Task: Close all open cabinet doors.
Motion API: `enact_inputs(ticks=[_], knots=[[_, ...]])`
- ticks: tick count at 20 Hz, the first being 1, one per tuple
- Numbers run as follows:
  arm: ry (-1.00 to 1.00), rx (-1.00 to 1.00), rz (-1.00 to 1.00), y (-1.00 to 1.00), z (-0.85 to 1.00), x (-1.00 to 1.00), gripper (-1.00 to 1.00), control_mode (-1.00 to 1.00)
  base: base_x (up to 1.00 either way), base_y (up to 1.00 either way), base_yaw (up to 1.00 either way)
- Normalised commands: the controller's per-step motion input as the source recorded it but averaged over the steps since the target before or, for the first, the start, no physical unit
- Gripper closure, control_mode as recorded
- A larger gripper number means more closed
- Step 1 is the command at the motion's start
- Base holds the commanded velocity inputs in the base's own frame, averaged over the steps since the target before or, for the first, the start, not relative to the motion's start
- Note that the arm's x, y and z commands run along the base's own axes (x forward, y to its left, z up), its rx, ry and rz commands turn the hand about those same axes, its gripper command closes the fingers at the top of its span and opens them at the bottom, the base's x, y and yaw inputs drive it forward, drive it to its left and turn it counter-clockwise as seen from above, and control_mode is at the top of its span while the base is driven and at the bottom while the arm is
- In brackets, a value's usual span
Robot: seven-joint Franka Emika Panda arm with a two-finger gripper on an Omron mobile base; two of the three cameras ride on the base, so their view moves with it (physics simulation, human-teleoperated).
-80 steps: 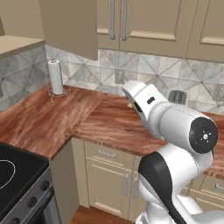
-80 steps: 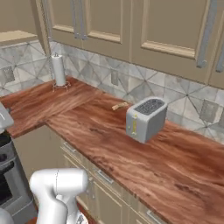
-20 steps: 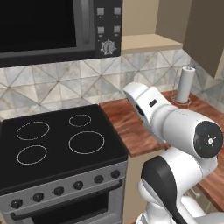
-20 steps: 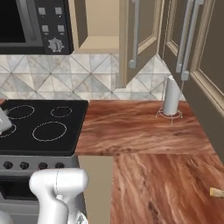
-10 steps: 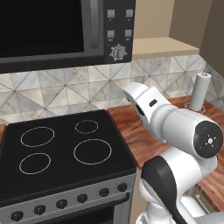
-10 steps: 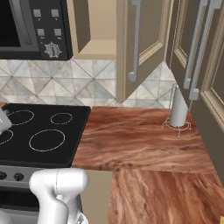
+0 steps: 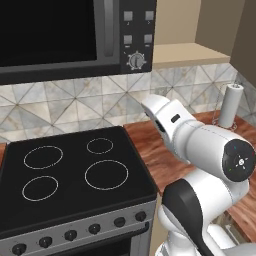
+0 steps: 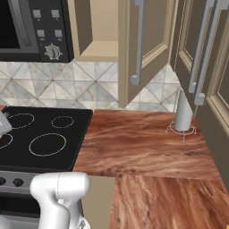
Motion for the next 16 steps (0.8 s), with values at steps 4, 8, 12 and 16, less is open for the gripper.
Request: enact_inputs(ticks=[4, 8, 12, 16], knots=[[0.0, 0.0, 0.0, 0.0, 0.0, 0.0, -1.0, 1.0, 0.0, 0.0, 0.0], [0.0, 0.0, 0.0, 0.0, 0.0, 0.0, -1.0, 1.0, 0.0, 0.0, 0.0], [0.0, 0.0, 0.0, 0.0, 0.0, 0.0, -1.0, 1.0, -0.11, 0.0, 0.0], [-0.13, 0.0, -0.01, -0.17, -0.08, -0.63, -1.0, -1.0, -0.1, -0.02, 0.0]])
